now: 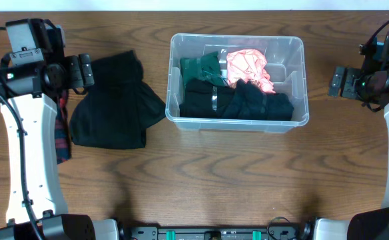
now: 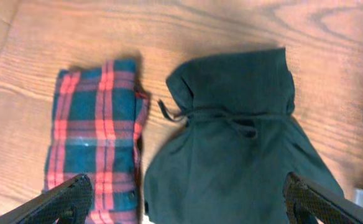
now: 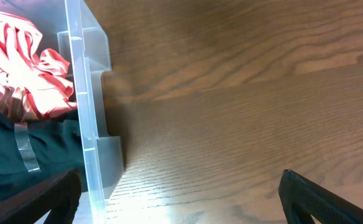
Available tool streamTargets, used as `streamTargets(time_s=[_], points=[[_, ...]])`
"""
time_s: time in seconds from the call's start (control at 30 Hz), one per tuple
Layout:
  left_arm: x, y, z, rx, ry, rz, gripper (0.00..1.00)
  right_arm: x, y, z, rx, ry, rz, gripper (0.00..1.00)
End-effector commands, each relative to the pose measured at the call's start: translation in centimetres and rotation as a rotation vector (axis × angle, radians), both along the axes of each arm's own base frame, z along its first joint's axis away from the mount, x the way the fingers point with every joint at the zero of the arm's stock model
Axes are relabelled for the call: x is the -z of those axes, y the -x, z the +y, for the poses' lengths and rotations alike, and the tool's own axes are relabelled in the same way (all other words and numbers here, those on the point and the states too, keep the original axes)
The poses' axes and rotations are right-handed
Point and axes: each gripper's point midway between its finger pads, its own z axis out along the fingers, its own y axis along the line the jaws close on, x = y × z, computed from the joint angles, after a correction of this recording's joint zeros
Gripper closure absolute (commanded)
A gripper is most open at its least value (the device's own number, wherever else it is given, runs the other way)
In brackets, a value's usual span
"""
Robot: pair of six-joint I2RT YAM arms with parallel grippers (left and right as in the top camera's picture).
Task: Pack container
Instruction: 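Close the left gripper on the black bag's drawstring top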
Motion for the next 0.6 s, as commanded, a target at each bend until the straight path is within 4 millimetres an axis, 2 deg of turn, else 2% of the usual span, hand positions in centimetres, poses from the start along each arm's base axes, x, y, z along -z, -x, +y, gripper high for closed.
streamTargets(time_s=[0.0, 0.2, 0.5, 0.57], points=[[-0.2, -0.7, 0.9, 0.004, -0.041, -0.006, 0.02, 0.0, 0.0, -0.3, 0.017, -0.003, -0.001, 0.01], [2.2, -1.5, 2.0, -0.018, -0.028, 0.047, 0.02, 0.0, 0.0, -0.3, 0.017, -0.003, -0.001, 0.01], [8.0, -2.4, 3.9, -0.026, -0.001, 0.187, 0.02, 0.0, 0.0, -0.3, 0.017, -0.003, -0.001, 0.01], [9.4, -2.8, 3.3, 0.036, 0.032, 0.212, 0.02, 0.0, 0.0, -0.3, 0.017, -0.003, -0.001, 0.01]])
